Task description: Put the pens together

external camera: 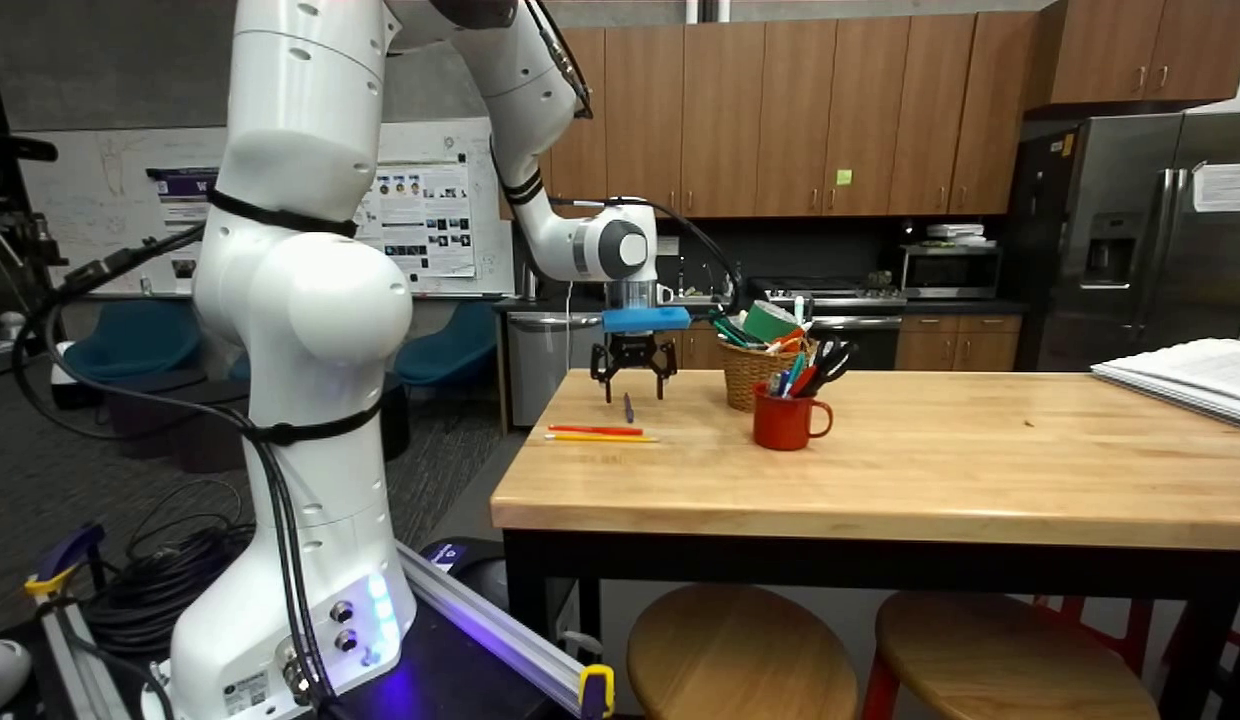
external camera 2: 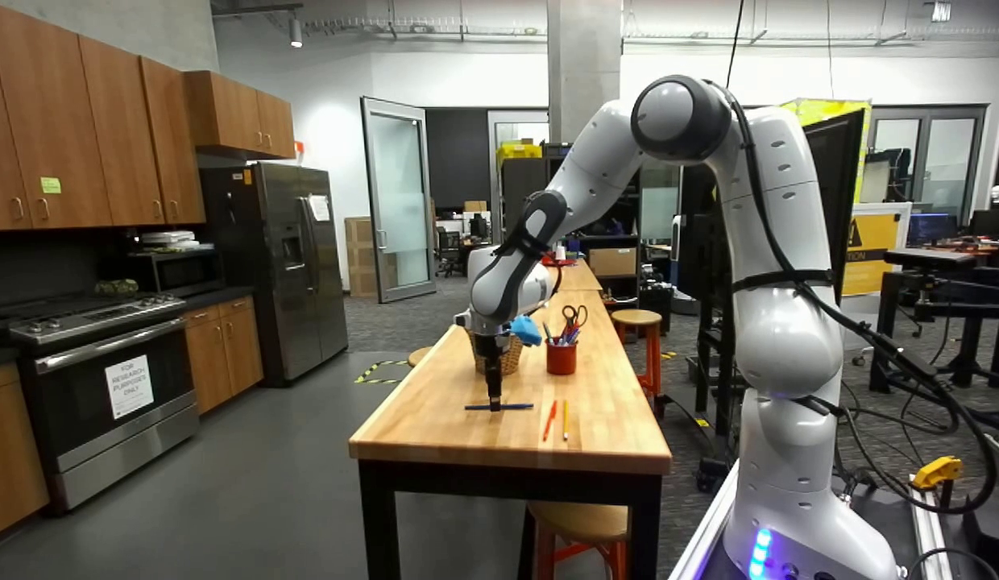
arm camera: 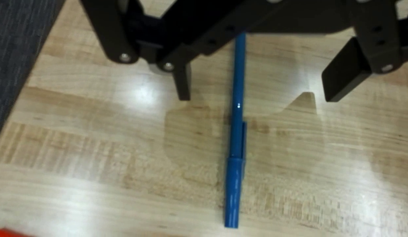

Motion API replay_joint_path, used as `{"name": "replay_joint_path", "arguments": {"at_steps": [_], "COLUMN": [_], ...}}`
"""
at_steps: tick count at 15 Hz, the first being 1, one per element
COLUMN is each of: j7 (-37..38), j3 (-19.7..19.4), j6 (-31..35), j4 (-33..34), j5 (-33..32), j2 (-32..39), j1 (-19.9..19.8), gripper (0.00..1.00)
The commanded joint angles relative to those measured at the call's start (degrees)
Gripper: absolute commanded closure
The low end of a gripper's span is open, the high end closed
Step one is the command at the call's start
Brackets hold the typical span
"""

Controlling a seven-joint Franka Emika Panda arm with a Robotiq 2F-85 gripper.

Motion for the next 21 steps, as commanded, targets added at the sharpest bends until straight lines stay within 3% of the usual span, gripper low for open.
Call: {"name": "replay_joint_path", "arguments": {"at_steps": [1,12,13,16,21], "j7": [0.2,-0.6,-0.3,-0.2,-0.6], "j3": [0.9,1.1,1.0,1.0,1.3], "j6": [-0.2,2.6,3.3,4.0,3.6], "j4": [0.1,-3.9,-4.6,-5.9,-7.7], "j5": [-0.3,-0.8,-1.2,-1.4,-1.6], "j2": [0.0,-1.4,-1.7,-3.2,-5.6], "j1": [-0.9,-1.0,-0.9,-0.9,-0.6], "gripper": [0.0,0.0,0.25,0.36,0.76]}}
